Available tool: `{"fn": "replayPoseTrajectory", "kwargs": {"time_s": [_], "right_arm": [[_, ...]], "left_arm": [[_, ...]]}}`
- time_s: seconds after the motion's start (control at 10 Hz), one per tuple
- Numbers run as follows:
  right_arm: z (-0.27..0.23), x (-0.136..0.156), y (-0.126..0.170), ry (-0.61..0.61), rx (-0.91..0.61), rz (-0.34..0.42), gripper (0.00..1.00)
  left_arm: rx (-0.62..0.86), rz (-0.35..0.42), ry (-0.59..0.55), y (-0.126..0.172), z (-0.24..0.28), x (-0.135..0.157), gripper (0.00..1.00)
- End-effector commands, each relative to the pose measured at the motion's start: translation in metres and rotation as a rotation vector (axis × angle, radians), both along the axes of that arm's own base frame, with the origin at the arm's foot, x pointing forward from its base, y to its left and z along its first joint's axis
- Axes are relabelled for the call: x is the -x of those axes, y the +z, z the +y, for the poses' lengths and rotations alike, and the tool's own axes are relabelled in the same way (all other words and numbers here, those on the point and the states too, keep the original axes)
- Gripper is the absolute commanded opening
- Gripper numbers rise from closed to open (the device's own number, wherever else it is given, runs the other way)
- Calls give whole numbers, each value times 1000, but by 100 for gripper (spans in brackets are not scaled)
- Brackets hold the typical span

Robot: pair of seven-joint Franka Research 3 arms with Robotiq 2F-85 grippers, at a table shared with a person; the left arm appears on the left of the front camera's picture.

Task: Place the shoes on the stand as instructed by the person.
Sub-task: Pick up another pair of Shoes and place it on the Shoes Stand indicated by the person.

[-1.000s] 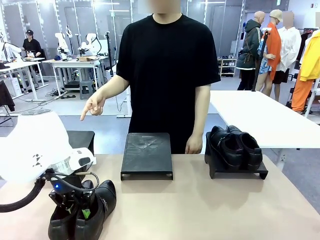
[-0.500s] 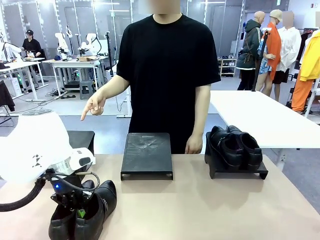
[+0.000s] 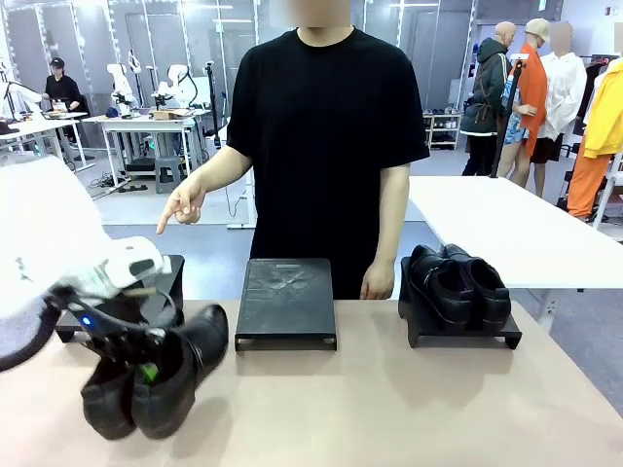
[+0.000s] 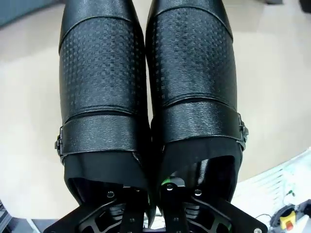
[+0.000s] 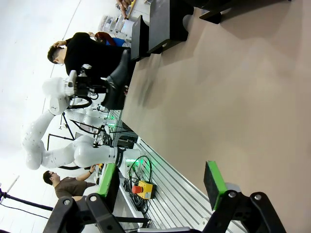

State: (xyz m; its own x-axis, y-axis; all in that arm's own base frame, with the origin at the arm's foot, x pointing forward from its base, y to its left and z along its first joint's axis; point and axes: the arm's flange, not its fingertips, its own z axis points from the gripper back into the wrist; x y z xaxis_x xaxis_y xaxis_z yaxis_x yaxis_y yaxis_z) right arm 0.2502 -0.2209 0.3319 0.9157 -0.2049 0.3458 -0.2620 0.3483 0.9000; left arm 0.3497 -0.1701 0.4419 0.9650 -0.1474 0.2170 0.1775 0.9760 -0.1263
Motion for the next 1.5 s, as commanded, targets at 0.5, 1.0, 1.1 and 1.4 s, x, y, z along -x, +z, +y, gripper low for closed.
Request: {"fn": "replayPoseTrajectory", "kwargs": {"time_s": [0.5,1.0,1.1,1.4], "right_arm": [[1,4,3,2,-1,14,89],[1,4,3,2,-1,14,89],[1,4,3,2,-1,14,89],[1,4,3,2,-1,14,89]], "left_arm": [[72,-294,-54,101,117,-60,0],[38,-419,-12,93,164,-114,0],[23,-432,-12,92,168,-118,0],[27,-372,13,80,166,-114,0]]}}
